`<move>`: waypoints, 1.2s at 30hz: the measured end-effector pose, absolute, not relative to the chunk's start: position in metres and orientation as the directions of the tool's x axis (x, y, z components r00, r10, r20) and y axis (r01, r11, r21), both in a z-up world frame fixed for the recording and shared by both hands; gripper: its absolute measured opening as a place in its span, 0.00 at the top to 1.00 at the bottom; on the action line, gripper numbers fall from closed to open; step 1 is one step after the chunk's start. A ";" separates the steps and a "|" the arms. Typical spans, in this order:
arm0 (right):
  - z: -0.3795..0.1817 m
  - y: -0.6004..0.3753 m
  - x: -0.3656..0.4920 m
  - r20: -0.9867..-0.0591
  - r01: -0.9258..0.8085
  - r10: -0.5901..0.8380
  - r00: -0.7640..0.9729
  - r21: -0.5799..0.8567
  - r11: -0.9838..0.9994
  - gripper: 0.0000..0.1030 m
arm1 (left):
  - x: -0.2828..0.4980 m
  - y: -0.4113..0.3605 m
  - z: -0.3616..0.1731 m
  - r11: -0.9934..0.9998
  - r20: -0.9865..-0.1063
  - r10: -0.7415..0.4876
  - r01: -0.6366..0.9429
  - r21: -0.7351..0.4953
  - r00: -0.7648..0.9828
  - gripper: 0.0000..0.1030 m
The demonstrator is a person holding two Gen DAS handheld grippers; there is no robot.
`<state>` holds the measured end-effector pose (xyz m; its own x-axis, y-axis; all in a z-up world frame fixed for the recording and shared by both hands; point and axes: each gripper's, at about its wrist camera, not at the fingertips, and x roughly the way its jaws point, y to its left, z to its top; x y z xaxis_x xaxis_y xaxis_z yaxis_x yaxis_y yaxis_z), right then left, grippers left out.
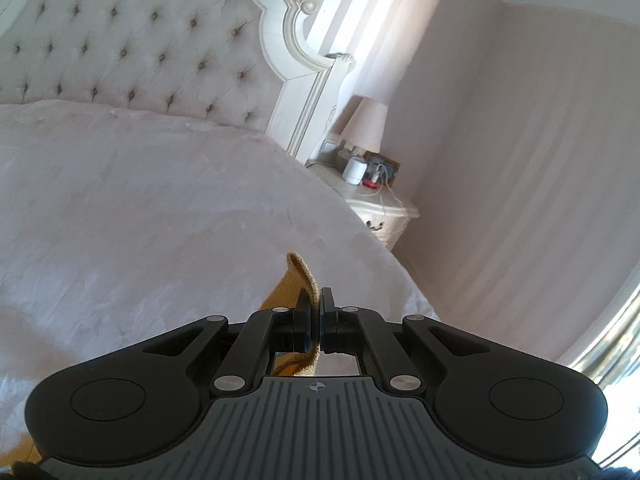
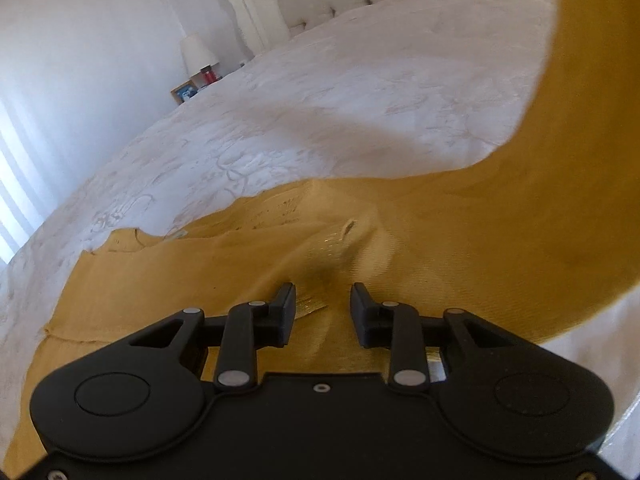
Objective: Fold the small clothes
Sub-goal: 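Lift the sleeve with the right gripper and lay it across the body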
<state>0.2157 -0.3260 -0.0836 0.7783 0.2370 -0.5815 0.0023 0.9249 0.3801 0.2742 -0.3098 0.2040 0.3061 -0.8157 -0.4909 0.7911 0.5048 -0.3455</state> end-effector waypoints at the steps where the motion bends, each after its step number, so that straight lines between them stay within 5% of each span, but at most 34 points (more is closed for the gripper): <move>1: -0.084 -0.323 0.216 -0.580 -0.003 0.234 0.780 0.372 0.928 0.61 | 0.275 -0.309 0.203 0.507 -0.493 -0.814 0.790 -0.345 0.307 0.97; 6: -0.085 -0.316 0.217 -0.585 -0.026 0.238 0.776 0.347 0.938 0.76 | 0.277 -0.306 0.201 0.518 -0.501 -0.806 0.784 -0.343 0.314 0.97; 8: -0.086 -0.315 0.217 -0.578 -0.036 0.244 0.779 0.346 0.938 0.94 | 0.279 -0.306 0.200 0.523 -0.504 -0.804 0.781 -0.343 0.316 0.97; 16: -0.072 -0.328 0.192 -0.588 0.058 0.118 0.800 0.272 0.960 0.95 | 0.281 -0.299 0.198 0.525 -0.501 -0.803 0.781 -0.337 0.323 0.97; 22: -0.078 -0.339 0.173 -0.588 0.062 0.121 0.800 0.283 0.957 0.63 | 0.286 -0.274 0.188 0.551 -0.519 -0.785 0.764 -0.337 0.337 0.97; 36: -0.048 -0.322 0.134 -0.595 -0.093 0.244 0.766 0.274 0.957 0.56 | 0.315 -0.122 0.146 0.715 -0.597 -0.669 0.603 -0.353 0.444 0.97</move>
<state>0.1335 -0.3222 -0.0476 0.7661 0.2441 -0.5946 -0.0925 0.9573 0.2738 0.3150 -0.1220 0.1462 0.4439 -0.6687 -0.5965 0.6029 0.7154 -0.3532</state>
